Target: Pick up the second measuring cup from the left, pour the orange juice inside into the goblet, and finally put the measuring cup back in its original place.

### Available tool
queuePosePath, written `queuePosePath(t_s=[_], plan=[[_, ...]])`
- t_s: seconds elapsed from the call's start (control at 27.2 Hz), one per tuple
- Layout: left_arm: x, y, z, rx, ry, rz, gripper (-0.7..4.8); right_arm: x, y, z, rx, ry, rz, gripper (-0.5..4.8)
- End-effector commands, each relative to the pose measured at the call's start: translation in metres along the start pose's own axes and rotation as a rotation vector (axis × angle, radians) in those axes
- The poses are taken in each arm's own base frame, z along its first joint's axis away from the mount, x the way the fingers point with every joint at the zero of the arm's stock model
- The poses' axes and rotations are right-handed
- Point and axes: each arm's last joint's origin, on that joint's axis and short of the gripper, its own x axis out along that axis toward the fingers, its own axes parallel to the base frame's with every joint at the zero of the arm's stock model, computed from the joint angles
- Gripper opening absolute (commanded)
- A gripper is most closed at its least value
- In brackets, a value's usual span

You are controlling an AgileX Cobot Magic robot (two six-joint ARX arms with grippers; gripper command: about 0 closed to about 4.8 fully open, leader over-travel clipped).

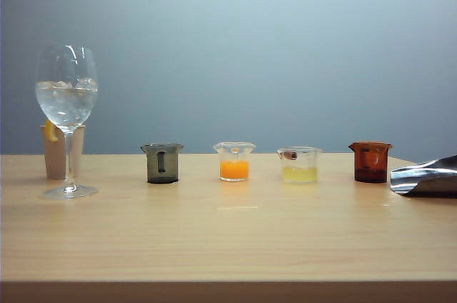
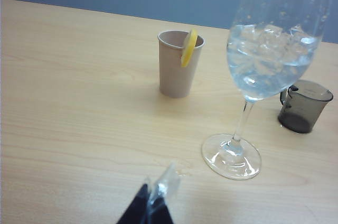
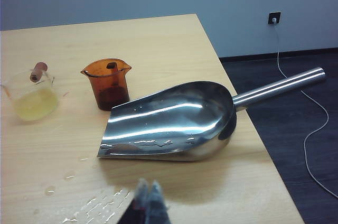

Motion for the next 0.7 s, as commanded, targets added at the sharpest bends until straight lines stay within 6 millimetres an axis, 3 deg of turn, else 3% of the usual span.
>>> queuePosePath(t_s=[0.04,0.37,0.55,0.7], plan=[[0.0,0.0,0.002,-0.001,-0.014,-0.001,-0.05,0.0,0.0,0.001,-0.003,-0.01,-0.002,-0.05],[0.0,0.0,0.003,-0.002,-0.022,-0.002,-0.05,-0.001,0.0,0.005,0.039,-0.031,0.004,-0.05],[-0.006,0.0,0.019,0.023,-0.021,0.023,-0.05,-0.013,0.007,0.042,0.117,-0.134,0.078,-0.05],[-0.015,-0.003,0.048,0.023,-0.064,0.0,-0.05,-0.023,0.015,0.093,0.114,-0.193,0.12,-0.05]])
